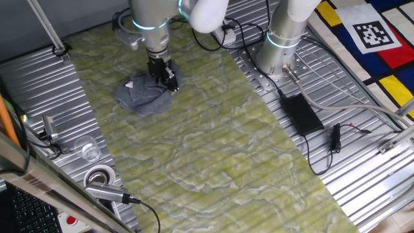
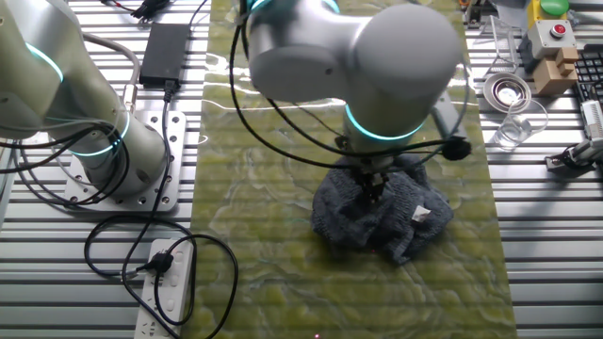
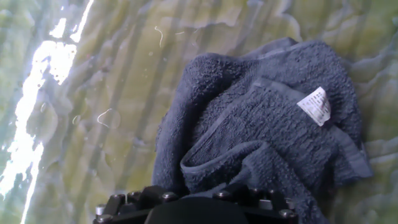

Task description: Clean the table with a cloth

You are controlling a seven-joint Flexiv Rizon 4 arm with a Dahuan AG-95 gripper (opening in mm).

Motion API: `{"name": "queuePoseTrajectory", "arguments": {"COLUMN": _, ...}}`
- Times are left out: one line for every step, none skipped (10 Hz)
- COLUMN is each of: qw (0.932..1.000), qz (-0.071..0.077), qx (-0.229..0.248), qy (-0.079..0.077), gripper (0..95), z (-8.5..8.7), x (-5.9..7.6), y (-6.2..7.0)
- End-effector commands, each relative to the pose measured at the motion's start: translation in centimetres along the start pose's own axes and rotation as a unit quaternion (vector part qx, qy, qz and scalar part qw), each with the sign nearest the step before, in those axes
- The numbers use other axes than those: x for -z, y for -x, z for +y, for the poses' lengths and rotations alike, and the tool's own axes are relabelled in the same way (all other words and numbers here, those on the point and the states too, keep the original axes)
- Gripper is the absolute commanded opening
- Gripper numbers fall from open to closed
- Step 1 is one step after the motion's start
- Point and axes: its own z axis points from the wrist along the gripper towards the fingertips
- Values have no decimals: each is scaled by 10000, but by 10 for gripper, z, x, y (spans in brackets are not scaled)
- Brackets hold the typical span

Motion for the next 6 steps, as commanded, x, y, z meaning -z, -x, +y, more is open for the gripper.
{"name": "queuePoseTrajectory", "arguments": {"qw": 9998, "qz": 23, "qx": -182, "qy": 21, "gripper": 0, "z": 6, "x": -4, "y": 5}}
{"name": "queuePoseTrajectory", "arguments": {"qw": 9996, "qz": 53, "qx": -262, "qy": 25, "gripper": 0, "z": 12, "x": -8, "y": 11}}
{"name": "queuePoseTrajectory", "arguments": {"qw": 9995, "qz": 56, "qx": -323, "qy": 26, "gripper": 0, "z": 19, "x": -10, "y": 16}}
{"name": "queuePoseTrajectory", "arguments": {"qw": 9993, "qz": 51, "qx": -374, "qy": 42, "gripper": 0, "z": 23, "x": -12, "y": 19}}
{"name": "queuePoseTrajectory", "arguments": {"qw": 9989, "qz": 26, "qx": -455, "qy": 108, "gripper": 0, "z": 28, "x": -13, "y": 25}}
{"name": "queuePoseTrajectory", "arguments": {"qw": 9982, "qz": -11, "qx": -553, "qy": 252, "gripper": 0, "z": 31, "x": -14, "y": 29}}
